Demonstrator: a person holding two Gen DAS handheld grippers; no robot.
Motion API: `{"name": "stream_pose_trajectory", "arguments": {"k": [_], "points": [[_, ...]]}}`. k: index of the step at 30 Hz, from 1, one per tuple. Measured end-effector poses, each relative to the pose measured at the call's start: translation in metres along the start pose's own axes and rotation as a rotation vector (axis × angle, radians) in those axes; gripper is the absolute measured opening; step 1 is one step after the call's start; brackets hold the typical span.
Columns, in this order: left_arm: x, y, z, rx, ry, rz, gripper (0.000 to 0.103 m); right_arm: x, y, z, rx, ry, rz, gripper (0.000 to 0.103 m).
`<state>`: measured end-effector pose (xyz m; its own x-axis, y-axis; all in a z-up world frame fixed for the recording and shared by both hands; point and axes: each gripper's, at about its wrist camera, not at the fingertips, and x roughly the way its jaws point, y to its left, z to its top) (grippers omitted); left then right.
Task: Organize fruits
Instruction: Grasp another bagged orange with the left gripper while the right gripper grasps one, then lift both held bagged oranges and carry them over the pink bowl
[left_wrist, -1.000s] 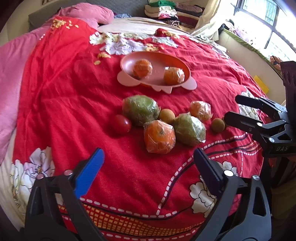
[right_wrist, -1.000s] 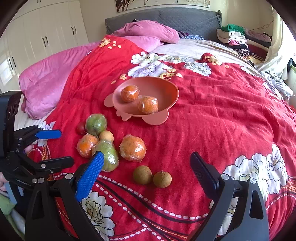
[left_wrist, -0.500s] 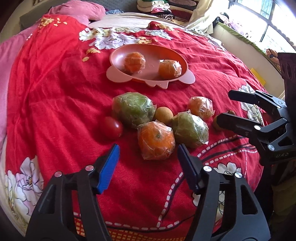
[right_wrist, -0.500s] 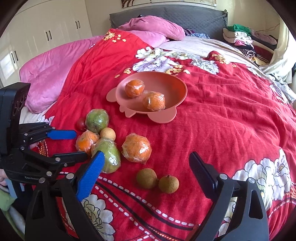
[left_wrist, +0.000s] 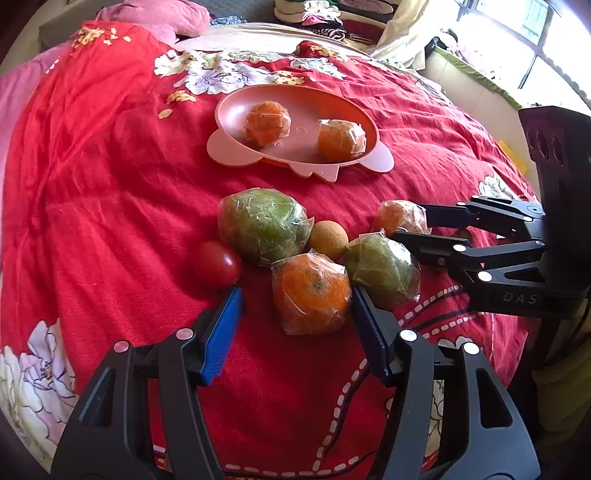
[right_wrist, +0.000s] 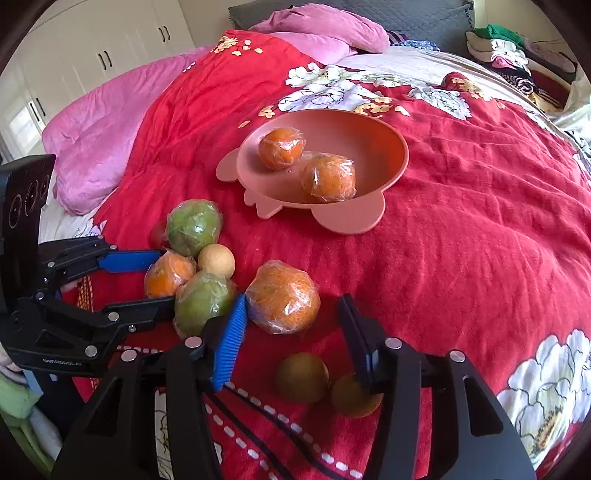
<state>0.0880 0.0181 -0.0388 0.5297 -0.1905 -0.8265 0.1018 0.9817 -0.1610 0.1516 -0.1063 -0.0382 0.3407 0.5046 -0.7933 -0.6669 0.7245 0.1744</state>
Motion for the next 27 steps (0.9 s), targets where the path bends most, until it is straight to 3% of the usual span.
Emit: {"name": "stream_pose_trajectory", "arguments": {"k": [3,15,18,27], "points": [[0.001,-0.001,0.001,0.003,-0.002,0.007,0.051,0.002,0.001,0.003,-0.009,-0.011,0.017,0.039],[0.006,-0.003,0.004,-0.015,-0.003,-0.017,0.043,-0.009,-0.01,0.0,0.052,-0.069,0.041,0.038],[0.008,-0.005,0.006,-0.015,-0.006,-0.023,0.037,-0.014,-0.015,0.0,0.072,-0.088,0.039,0.038],[-0.005,-0.004,0.01,-0.05,-0.027,-0.043,0.037,-0.026,-0.017,0.001,0.085,-0.131,0.032,0.038]]}}
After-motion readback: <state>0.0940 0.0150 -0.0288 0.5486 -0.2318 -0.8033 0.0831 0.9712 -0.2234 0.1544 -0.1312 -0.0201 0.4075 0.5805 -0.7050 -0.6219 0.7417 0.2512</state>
